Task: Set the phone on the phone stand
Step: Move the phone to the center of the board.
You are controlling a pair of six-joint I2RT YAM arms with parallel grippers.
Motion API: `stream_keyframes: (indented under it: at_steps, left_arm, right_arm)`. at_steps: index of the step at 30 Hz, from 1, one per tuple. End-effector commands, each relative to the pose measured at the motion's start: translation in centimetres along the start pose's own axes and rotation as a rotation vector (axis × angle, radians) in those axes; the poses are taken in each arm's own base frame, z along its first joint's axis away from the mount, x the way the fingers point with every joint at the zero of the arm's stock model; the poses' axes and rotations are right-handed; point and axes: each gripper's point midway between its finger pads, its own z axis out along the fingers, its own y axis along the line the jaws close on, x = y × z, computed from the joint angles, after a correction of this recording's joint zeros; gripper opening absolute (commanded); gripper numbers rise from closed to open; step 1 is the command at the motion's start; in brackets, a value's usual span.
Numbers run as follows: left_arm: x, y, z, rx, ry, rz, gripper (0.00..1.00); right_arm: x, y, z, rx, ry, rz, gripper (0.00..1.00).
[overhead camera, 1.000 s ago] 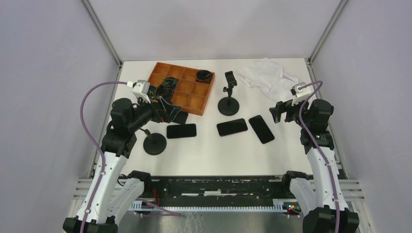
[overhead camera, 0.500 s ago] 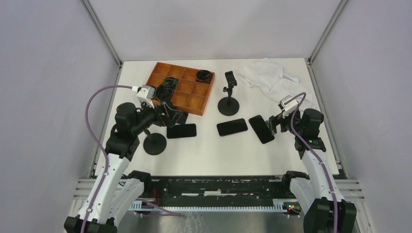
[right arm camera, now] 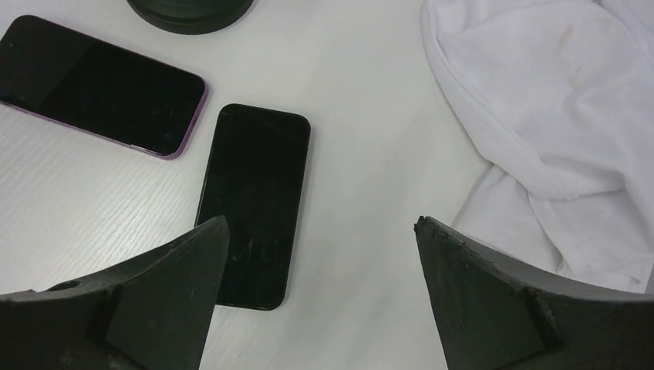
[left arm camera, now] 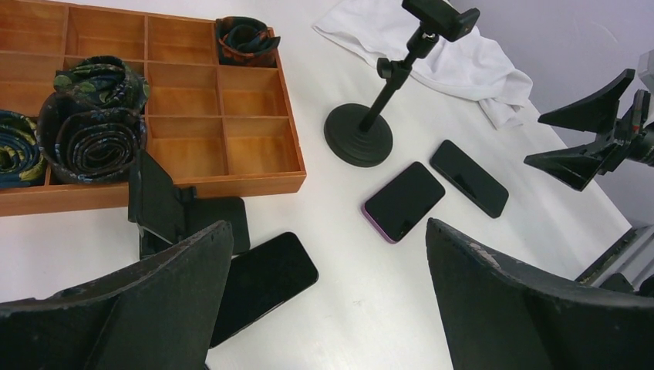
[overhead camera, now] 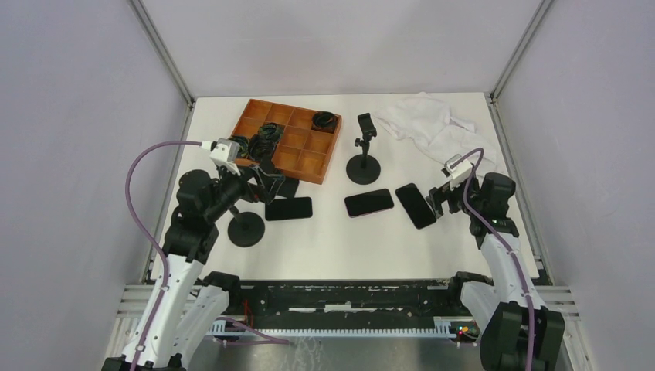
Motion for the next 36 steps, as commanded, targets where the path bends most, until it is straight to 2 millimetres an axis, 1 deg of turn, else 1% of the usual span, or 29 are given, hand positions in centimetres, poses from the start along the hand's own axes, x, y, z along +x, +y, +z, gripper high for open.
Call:
stream_keyframes:
  at_steps: [1, 4, 8, 10, 14, 18, 21, 27, 36]
  left_arm:
    - [-0.6, 0.1, 0.0, 0.0, -0.026, 0.053, 1.0]
    - [-0.7, 0.1, 0.0, -0.001, -0.03, 0.053, 1.0]
    - [-0.6, 0.1, 0.1, -0.003, -0.027, 0.05, 1.0]
    - [-0.6, 0.0, 0.1, 0.005, -0.023, 0.049, 1.0]
    - [0.1, -0.2, 0.6, 0.014, 0.005, 0.04, 1.0]
    - [0.9, -0.1, 1.3, 0.015, 0.044, 0.03, 1.0]
    - [1.1, 0.0, 1.5, 0.011, 0.057, 0.026, 0.99]
    - [1.2, 0.1, 1.5, 0.012, 0.059, 0.026, 0.99]
    - [1.1, 0.4, 1.4, -0.006, 0.056, 0.031, 0.99]
  right_arm:
    - [-1.5, -1.6, -0.3, 0.026, -0.059, 0.091, 0.98]
    - [-1.1, -2.4, -0.6, 0.045, -0.071, 0.143, 0.98]
    - [-0.6, -2.2, -0.4, 0.023, -0.069, 0.155, 0.98]
    - [-0.6, -1.2, -0.1, -0.032, -0.08, 0.16, 0.98]
    - [-0.5, 1.2, 0.2, -0.169, -0.108, 0.152, 0.98]
    - [-0.4, 1.7, 0.2, -0.193, -0.111, 0.113, 0.98]
    - [-0.2, 2.3, 0.5, -0.209, -0.093, 0.083, 0.98]
    - [0.1, 3.8, 1.4, -0.246, -0.047, 0.02, 0.98]
    - [0.0, 5.3, 1.7, -0.288, -0.03, -0.046, 0.98]
